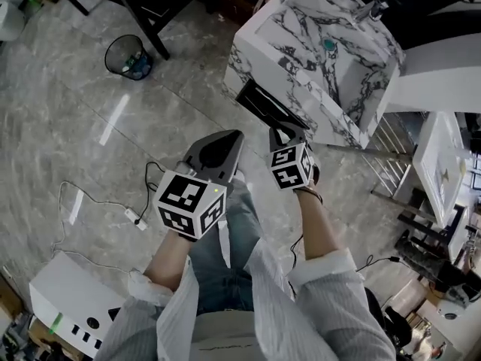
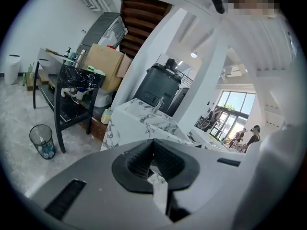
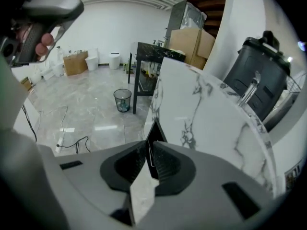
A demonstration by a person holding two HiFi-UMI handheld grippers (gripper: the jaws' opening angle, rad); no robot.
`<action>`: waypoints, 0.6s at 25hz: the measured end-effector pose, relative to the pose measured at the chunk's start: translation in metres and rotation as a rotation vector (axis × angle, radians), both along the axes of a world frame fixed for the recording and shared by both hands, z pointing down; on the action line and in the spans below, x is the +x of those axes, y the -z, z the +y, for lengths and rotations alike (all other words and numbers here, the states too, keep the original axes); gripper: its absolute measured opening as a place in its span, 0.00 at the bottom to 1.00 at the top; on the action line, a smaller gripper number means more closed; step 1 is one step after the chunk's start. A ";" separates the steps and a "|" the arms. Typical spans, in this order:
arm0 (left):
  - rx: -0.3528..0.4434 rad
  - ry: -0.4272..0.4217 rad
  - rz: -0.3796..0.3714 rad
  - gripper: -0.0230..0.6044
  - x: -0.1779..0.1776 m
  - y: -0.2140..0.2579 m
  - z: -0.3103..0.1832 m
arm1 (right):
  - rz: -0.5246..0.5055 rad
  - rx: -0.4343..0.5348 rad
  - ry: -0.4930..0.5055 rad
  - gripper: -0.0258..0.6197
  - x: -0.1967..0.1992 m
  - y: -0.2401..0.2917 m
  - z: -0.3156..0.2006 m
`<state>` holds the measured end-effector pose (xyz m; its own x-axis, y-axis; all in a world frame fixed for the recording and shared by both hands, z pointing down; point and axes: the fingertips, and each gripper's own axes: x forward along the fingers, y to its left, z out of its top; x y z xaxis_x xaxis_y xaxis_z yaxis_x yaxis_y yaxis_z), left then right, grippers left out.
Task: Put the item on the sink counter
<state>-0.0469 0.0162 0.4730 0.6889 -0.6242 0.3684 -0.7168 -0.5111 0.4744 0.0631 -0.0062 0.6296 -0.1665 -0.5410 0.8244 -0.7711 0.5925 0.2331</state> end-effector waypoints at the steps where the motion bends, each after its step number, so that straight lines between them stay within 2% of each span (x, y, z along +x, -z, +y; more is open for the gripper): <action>1: 0.004 0.004 0.008 0.06 0.002 0.008 0.002 | -0.017 0.003 -0.004 0.10 0.000 0.012 0.003; 6: 0.033 0.012 0.025 0.06 0.020 0.044 0.011 | -0.140 0.019 -0.042 0.11 -0.002 0.068 0.010; 15: 0.195 -0.009 0.051 0.06 0.050 0.127 0.017 | -0.347 0.229 -0.080 0.10 0.004 0.203 0.018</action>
